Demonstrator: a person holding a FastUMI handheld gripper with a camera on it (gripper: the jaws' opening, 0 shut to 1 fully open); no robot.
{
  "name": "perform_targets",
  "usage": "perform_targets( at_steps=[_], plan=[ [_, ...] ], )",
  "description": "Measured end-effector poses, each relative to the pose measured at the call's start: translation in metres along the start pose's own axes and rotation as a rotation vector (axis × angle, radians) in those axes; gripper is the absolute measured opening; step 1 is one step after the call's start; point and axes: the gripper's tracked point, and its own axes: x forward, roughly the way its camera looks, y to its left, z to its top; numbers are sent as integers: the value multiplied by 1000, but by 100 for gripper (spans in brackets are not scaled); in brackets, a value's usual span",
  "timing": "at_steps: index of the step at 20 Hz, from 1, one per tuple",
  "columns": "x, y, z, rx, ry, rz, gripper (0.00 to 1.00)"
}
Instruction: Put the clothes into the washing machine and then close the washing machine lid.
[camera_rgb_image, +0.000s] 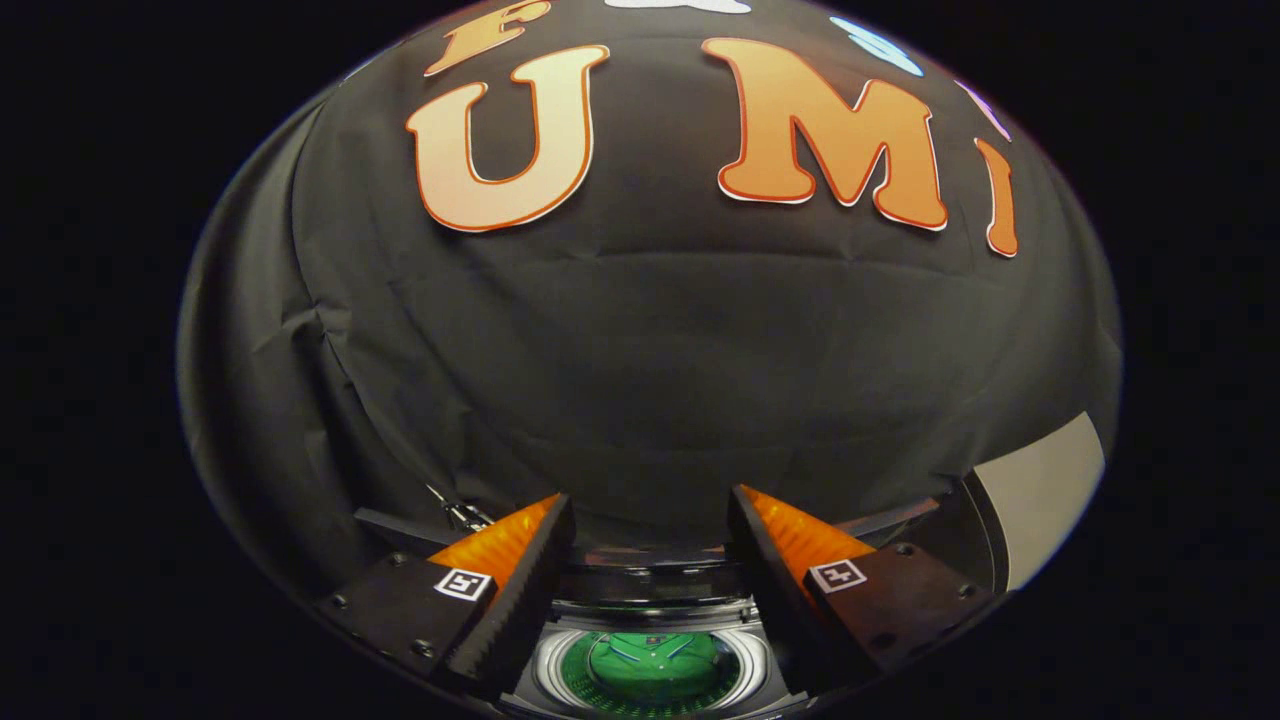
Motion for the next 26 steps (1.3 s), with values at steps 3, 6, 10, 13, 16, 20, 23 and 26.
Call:
perform_targets(
  at_steps=[3,6,10,13,16,20,23,26],
  plan=[
    [-14,1,-8,-5,-25,-4,99],
    [-30,-1,-19,-13,-49,0,99],
    [-49,0,-34,-20,-71,0,99],
    [-63,0,-47,-25,-90,12,99],
    [-70,0,-56,-29,-116,13,99],
    [-78,0,-62,-27,-165,5,99],
    [-78,-1,-62,-34,-246,7,99],
    [-82,-2,-66,-40,-297,2,99]
  ],
)
